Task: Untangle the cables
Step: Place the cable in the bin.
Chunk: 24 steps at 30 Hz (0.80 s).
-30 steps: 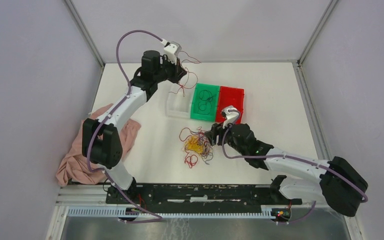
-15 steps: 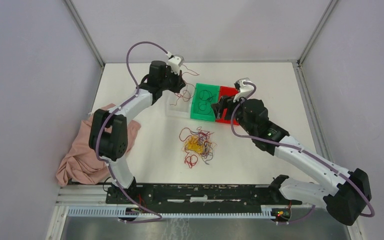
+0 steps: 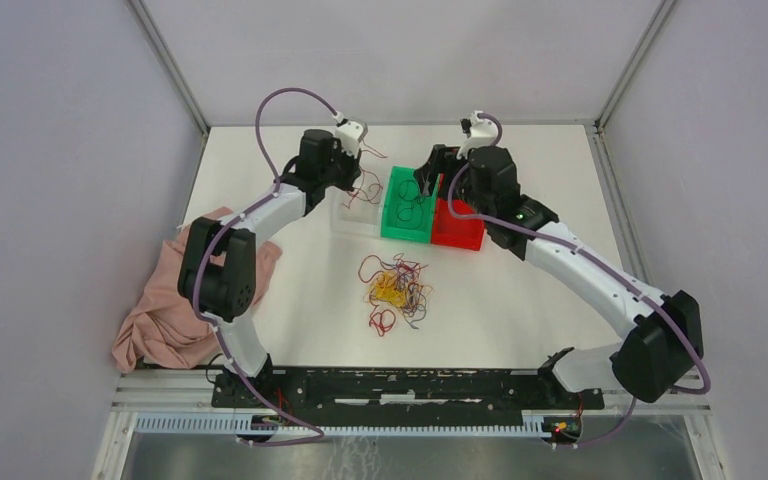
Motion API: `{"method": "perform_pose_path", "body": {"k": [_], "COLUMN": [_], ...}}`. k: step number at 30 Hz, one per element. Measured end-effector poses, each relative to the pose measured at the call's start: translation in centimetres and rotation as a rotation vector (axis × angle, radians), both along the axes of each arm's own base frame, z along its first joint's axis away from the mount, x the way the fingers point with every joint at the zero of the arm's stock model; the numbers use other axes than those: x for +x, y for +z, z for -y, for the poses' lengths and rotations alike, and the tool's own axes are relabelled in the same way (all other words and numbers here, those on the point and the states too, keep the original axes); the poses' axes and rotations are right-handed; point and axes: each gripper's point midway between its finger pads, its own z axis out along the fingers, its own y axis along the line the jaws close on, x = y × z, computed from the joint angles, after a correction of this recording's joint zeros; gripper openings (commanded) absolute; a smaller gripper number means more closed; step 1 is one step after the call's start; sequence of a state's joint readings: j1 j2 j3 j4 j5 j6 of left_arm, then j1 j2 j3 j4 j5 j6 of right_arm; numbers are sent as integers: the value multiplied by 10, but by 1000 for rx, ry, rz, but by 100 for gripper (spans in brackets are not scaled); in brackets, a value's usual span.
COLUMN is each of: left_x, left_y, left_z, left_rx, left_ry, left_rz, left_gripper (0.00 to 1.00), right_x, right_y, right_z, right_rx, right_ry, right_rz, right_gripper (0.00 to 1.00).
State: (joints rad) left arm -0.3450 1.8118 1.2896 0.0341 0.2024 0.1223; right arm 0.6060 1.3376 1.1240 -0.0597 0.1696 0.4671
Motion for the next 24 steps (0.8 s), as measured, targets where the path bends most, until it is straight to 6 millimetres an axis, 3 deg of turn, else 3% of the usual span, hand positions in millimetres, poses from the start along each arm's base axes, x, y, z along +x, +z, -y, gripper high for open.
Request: {"method": "perform_pose_path", "body": {"k": [3, 5, 10, 13, 18, 24], "left_x": [-2, -4, -11, -15, -17, -27], "left_y": [-7, -14, -34, -41, -44, -45], "left_z": [-4, -6, -14, -16, -17, -21], "left_rx": [40, 68, 143, 184, 223, 251], "left_ry": [-6, -14, -37, -60, -82, -141], "left_rz": [5, 7, 7, 9, 17, -36], "left_gripper": [5, 11, 41, 60, 83, 87], "right_x": [11, 18, 34, 36, 34, 33], "right_y": [3, -3, -23, -33, -36, -40], "right_z": [-6, -8, -20, -26, -30, -28], "right_rx": [39, 50, 58, 65, 79, 78], "right_ry": [5, 1, 10, 22, 36, 36], "right_rz": [-21, -44, -118, -153, -173, -182], "right_gripper": [72, 72, 71, 71, 70, 70]}}
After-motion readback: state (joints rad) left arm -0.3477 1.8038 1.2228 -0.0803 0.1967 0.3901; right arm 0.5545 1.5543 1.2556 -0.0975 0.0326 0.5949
